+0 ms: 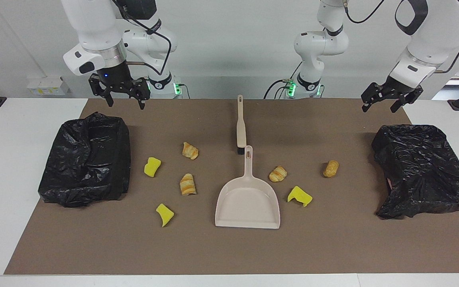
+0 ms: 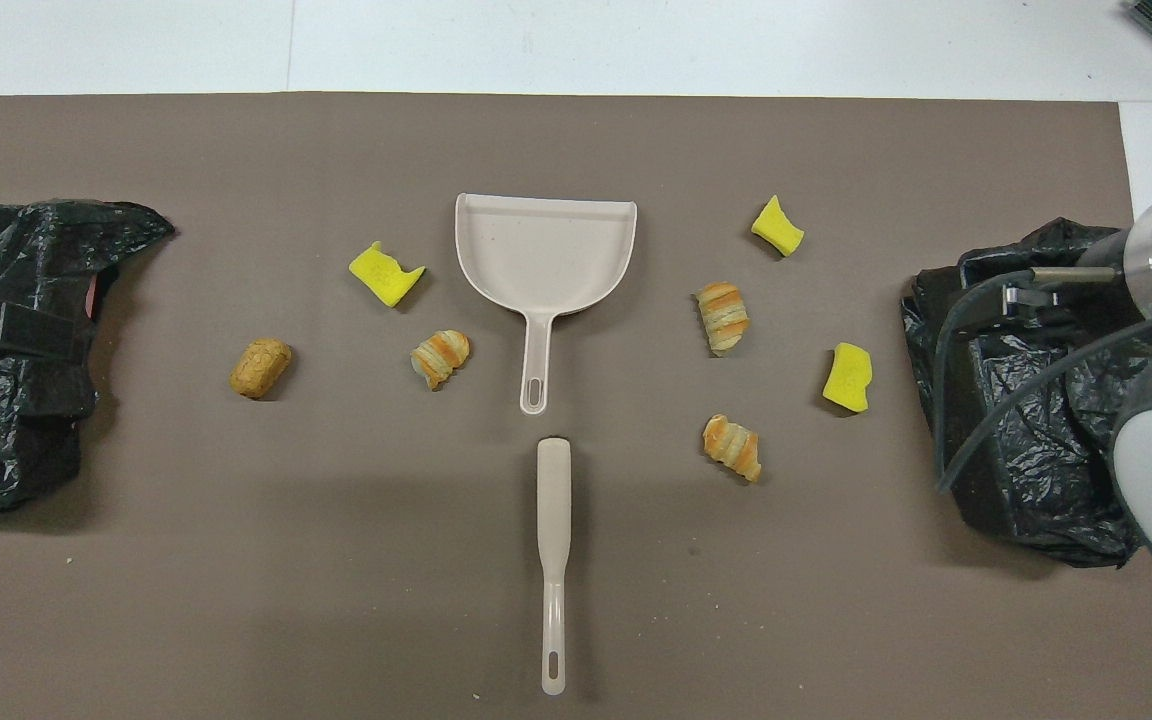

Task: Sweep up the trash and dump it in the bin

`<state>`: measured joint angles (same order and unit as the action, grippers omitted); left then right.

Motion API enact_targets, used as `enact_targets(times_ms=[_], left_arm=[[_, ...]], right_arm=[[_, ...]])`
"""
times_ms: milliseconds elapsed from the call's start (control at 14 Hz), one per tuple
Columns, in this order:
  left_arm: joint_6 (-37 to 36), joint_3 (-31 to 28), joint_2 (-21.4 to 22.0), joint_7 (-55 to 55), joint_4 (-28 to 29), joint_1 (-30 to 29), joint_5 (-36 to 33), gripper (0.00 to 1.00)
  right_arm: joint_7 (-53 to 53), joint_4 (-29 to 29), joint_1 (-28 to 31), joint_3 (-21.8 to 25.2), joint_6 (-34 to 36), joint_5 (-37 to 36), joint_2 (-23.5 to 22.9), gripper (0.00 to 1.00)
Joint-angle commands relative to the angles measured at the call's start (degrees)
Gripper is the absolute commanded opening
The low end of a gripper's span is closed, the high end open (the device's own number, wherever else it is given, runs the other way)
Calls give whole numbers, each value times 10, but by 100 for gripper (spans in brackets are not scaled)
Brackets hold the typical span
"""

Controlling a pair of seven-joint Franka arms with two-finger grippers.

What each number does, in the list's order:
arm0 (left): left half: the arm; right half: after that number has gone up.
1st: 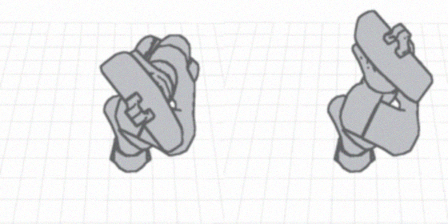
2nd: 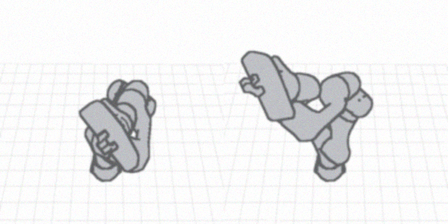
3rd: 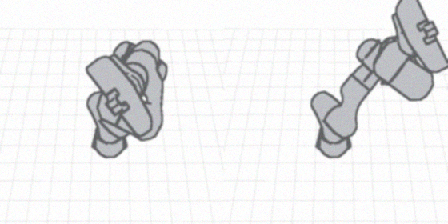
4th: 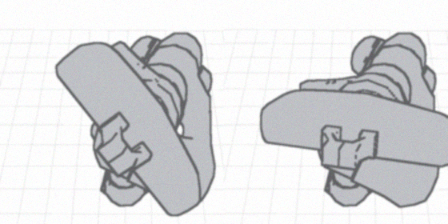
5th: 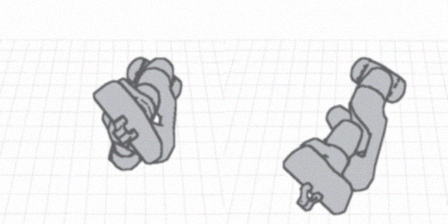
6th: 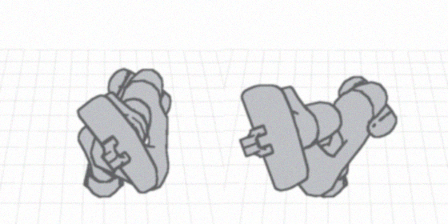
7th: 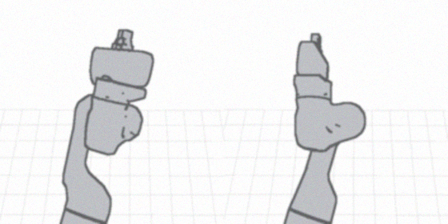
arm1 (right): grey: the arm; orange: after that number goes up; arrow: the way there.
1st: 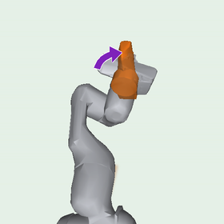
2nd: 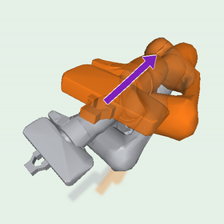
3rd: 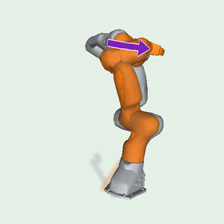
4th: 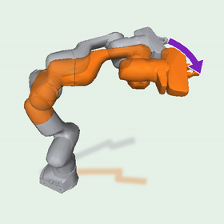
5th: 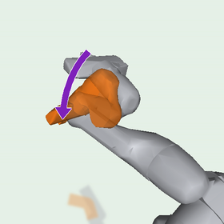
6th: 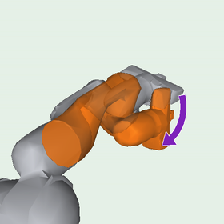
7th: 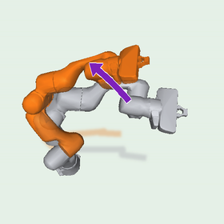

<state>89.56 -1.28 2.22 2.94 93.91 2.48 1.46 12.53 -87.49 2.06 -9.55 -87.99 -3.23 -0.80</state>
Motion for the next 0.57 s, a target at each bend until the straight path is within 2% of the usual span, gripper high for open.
enact_targets(times_ms=[0,214,500], left_arm=[[-14,1,-1,9,-8,-5,-5,100],[-34,1,-10,15,-24,-5,-16,100],[-25,1,-8,18,-20,-1,-11,100]], right_arm=[[-15,-19,8,-3,-12,9,14,100],[-16,-15,8,-3,-10,9,12,100],[-16,-15,10,-2,-9,9,12,100]])
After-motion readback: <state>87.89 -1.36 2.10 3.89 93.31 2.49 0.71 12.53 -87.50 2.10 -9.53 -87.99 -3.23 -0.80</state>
